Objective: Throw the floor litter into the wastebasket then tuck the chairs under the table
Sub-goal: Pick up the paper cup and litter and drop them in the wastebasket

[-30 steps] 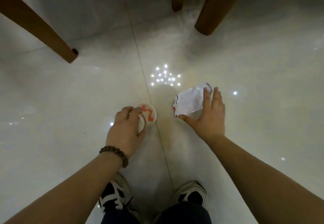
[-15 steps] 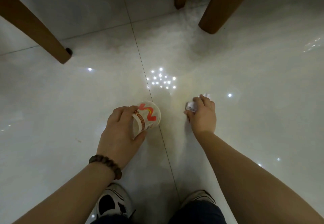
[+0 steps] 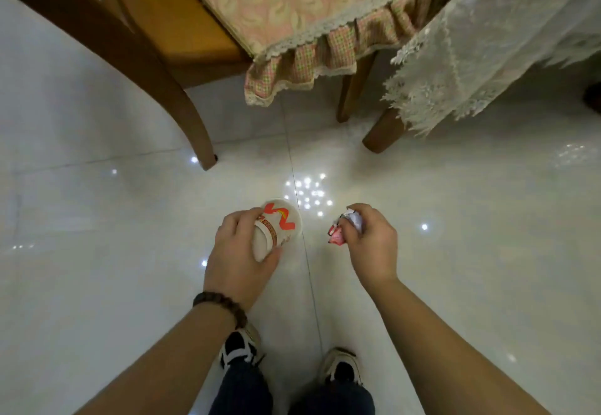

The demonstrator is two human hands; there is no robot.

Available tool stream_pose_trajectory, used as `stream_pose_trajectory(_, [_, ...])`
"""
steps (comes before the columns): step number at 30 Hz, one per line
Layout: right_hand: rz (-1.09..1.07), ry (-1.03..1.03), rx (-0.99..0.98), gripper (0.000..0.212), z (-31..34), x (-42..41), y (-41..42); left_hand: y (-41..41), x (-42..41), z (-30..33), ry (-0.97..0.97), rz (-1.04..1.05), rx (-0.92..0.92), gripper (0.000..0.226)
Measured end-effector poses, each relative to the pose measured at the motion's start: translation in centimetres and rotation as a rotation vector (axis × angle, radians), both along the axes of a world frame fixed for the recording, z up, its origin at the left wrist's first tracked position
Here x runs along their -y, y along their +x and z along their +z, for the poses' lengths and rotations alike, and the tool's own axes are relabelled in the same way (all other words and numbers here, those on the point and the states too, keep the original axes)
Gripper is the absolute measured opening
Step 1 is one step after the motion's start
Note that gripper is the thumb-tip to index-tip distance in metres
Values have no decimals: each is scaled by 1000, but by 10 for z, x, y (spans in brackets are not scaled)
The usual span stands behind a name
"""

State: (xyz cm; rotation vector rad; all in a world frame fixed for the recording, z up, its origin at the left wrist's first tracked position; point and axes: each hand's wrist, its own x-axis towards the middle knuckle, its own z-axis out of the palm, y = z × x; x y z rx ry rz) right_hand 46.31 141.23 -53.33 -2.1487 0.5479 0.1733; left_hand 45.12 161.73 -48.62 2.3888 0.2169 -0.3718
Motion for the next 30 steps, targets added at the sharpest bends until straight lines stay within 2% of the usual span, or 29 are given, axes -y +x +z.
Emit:
stream_pose_trajectory(8, [126, -33, 55, 17, 242, -27, 8, -21, 4, 200, 21, 140, 77, 62])
stream_pose_trajectory(14, [294, -64, 110, 16, 373, -53, -15, -54, 0, 318, 13, 324, 138, 62])
stream_pose_trajectory(22, [507, -98, 111, 15, 446, -106, -46, -118, -57, 400, 73, 513, 172, 61])
stream_pose_trajectory(30, [656, -58, 210, 9, 481, -217, -18, -123, -168, 426, 113, 693, 192, 62])
